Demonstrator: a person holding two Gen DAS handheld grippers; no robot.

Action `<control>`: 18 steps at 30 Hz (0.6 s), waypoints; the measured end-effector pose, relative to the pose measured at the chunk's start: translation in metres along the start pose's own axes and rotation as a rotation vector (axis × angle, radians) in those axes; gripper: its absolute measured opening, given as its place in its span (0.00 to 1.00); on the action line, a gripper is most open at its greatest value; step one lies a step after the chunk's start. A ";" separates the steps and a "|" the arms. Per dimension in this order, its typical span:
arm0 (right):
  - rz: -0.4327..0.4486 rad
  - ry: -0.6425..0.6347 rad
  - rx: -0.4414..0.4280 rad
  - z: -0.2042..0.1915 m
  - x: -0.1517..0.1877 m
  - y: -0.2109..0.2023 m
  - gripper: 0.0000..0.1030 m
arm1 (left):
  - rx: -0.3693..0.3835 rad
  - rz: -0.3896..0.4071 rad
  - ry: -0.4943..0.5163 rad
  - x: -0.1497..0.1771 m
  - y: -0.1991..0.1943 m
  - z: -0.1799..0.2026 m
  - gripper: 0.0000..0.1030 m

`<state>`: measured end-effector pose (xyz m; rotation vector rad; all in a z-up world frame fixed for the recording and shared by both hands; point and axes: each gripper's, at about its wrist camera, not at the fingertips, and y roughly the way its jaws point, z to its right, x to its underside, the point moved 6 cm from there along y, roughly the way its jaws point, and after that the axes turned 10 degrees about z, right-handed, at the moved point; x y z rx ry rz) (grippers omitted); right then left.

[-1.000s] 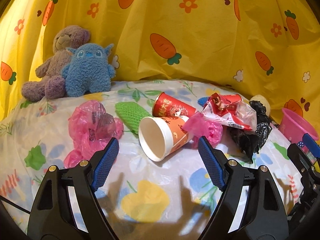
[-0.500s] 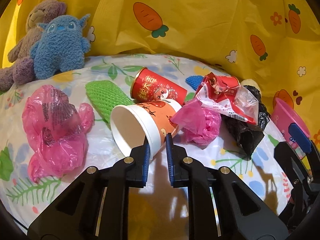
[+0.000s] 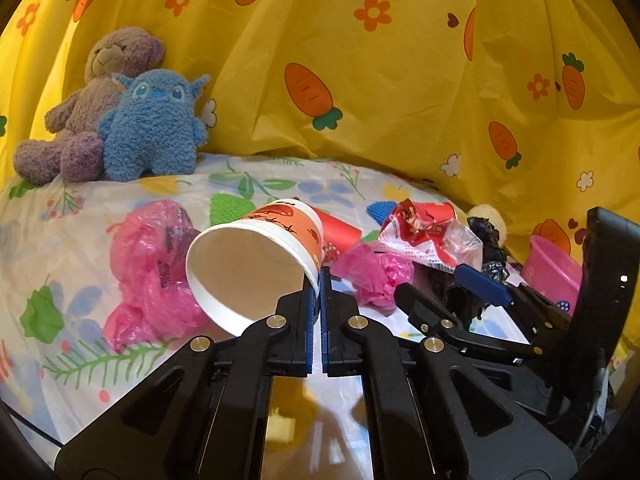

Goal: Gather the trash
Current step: 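Grasp the tipped orange-white paper cup with the left tool while the right tool grasps the pink plastic bag, then carry the cup and pink bag over the pink bucket and open both tools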

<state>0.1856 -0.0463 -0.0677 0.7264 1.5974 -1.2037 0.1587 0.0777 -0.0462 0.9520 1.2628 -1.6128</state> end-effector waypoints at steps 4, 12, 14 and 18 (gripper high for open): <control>-0.059 -0.005 0.009 -0.002 0.001 0.019 0.69 | -0.045 0.038 -0.003 -0.007 -0.012 -0.011 0.02; -0.163 -0.001 0.042 0.005 0.007 0.048 0.58 | -0.055 0.035 -0.017 -0.005 -0.012 -0.019 0.02; -0.196 -0.009 0.037 0.004 0.010 0.053 0.51 | -0.054 0.031 -0.018 -0.003 -0.011 -0.019 0.02; -0.226 -0.004 0.022 0.004 0.015 0.058 0.29 | -0.051 0.025 -0.021 -0.002 -0.010 -0.019 0.02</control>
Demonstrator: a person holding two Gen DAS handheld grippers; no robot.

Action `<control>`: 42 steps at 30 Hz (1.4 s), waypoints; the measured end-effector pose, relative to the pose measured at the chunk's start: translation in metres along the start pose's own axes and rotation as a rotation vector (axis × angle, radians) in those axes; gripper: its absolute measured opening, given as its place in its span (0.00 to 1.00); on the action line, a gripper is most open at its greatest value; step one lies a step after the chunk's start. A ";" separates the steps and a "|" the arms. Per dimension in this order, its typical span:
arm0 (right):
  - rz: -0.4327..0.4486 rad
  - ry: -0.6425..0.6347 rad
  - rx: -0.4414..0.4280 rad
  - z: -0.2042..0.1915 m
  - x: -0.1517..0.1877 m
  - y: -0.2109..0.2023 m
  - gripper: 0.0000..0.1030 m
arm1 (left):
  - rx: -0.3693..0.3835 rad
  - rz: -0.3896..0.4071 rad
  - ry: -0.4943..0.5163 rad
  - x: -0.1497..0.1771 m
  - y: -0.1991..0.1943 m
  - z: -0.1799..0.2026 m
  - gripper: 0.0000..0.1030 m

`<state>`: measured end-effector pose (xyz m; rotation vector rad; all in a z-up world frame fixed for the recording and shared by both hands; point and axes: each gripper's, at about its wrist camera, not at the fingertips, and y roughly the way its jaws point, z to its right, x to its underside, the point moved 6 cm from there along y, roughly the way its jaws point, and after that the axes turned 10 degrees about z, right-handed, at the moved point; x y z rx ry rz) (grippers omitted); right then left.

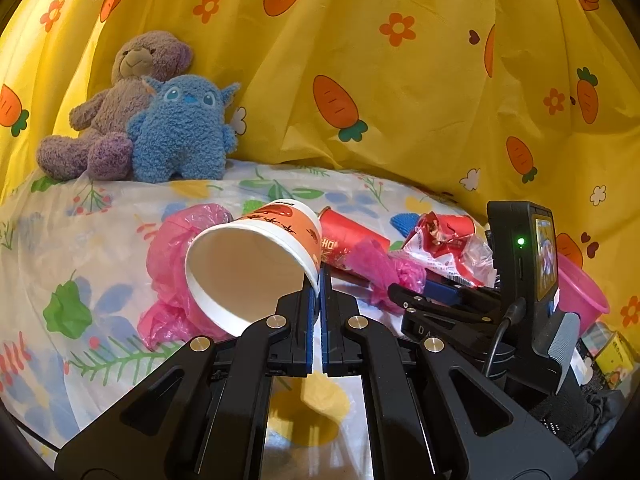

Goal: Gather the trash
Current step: 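Carry the cup and pink bag over the pink bucket and open both tools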

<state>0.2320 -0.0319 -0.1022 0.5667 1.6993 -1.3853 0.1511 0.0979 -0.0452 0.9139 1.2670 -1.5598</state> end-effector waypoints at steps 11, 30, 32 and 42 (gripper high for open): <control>0.087 0.017 -0.111 -0.008 0.002 -0.030 0.21 | -0.012 0.008 0.000 0.000 -0.007 -0.001 0.02; 0.334 0.039 -0.088 0.033 0.001 -0.146 0.21 | 0.053 0.032 0.081 -0.004 -0.029 0.052 0.02; 0.351 0.041 -0.061 0.042 0.001 -0.154 0.21 | 0.072 0.032 0.097 -0.004 -0.030 0.065 0.02; 0.404 0.072 0.057 0.088 0.010 -0.188 0.21 | 0.203 0.014 0.177 0.002 -0.025 0.139 0.02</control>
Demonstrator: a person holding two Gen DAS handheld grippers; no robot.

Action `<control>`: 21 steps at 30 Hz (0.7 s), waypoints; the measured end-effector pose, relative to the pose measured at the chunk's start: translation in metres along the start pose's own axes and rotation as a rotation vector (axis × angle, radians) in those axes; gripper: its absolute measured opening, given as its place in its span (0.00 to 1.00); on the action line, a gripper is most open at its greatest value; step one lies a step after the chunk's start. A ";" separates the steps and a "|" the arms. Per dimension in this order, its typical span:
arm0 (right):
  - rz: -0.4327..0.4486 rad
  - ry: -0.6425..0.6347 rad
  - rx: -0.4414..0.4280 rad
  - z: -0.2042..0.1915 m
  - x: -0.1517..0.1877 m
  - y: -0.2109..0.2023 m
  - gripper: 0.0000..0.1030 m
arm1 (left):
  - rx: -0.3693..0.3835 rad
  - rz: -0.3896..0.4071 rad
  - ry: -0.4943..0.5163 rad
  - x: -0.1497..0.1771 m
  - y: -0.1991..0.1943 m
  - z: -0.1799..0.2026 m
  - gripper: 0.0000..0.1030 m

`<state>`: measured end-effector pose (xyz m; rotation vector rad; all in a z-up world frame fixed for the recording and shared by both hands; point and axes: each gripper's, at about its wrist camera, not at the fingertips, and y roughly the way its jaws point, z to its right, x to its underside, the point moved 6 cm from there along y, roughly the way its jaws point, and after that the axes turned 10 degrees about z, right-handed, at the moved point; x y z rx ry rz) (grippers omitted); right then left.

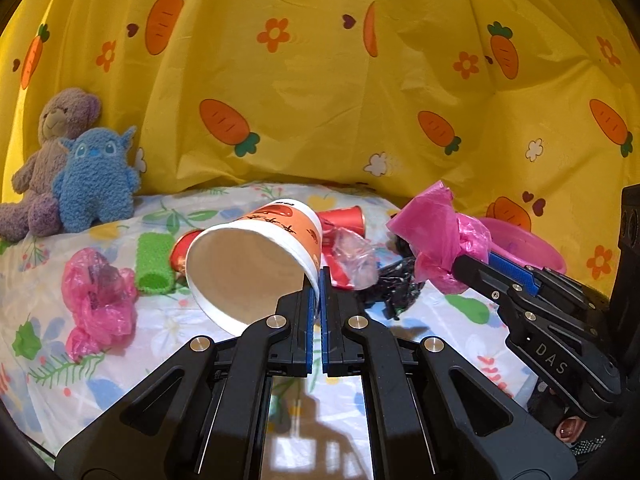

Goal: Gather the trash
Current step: 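Carry the cup and pink bag over the pink bucket and open both tools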

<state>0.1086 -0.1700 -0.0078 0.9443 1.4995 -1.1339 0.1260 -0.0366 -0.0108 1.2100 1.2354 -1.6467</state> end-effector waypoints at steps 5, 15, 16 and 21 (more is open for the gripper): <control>0.025 0.018 0.055 0.026 -0.003 -0.014 0.21 | 0.040 -0.006 0.037 -0.002 0.011 0.030 0.02; 0.079 0.070 0.199 0.090 -0.008 -0.036 0.21 | 0.160 0.003 0.115 -0.016 0.034 0.102 0.02; 0.085 0.075 0.217 0.097 -0.009 -0.039 0.21 | 0.175 0.005 0.125 -0.018 0.037 0.112 0.02; 0.108 0.090 0.322 0.135 -0.014 -0.050 0.21 | 0.253 0.011 0.169 -0.026 0.054 0.158 0.02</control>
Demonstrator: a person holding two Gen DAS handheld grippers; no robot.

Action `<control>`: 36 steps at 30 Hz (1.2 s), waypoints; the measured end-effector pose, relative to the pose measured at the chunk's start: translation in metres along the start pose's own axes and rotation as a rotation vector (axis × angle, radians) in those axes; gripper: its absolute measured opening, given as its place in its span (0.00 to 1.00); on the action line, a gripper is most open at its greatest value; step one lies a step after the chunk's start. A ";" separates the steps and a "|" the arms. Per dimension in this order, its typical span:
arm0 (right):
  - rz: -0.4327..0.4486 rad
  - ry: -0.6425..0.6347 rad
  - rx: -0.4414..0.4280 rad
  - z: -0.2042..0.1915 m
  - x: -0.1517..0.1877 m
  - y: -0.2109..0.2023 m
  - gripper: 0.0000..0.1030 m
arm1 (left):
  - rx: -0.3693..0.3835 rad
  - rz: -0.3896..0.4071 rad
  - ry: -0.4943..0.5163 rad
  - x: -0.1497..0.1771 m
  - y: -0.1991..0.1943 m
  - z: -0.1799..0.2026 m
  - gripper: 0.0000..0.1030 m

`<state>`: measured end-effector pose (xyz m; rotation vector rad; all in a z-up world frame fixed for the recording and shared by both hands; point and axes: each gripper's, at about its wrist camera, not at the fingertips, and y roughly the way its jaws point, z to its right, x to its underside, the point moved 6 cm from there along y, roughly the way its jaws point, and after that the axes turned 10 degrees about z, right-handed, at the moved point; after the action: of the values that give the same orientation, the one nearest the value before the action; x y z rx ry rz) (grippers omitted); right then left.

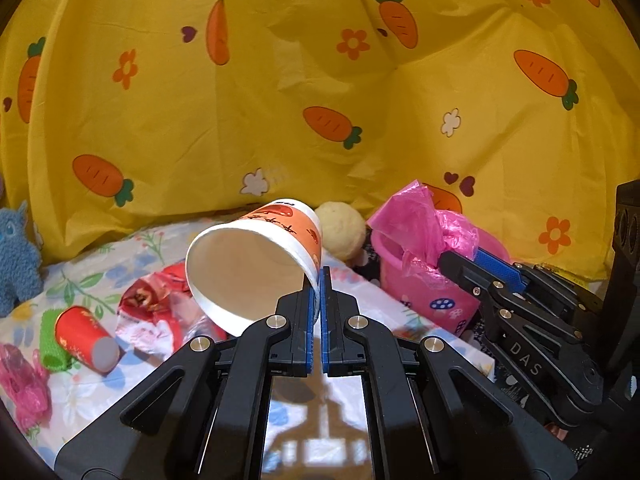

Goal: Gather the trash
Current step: 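Carry the cup and pink bag over the pink bucket and open both tools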

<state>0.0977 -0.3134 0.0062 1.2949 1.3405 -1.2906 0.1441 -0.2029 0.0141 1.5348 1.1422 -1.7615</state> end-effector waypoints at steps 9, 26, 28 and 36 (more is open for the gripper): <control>0.028 0.021 0.207 0.072 -0.012 0.009 0.21 | 0.149 0.018 0.049 -0.015 0.058 0.064 0.02; -0.001 0.062 0.326 0.128 -0.004 0.037 0.21 | 0.345 -0.063 0.043 -0.001 0.155 0.115 0.02; -0.007 0.063 0.327 0.129 -0.003 0.040 0.21 | 0.369 -0.078 0.031 0.002 0.161 0.118 0.02; -0.027 0.076 0.343 0.138 0.003 0.047 0.22 | 0.399 -0.104 0.009 0.012 0.171 0.122 0.02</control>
<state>0.1333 -0.4531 -0.0171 1.5754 1.2260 -1.5521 0.2204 -0.3915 -0.0407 1.7326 0.9254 -2.1528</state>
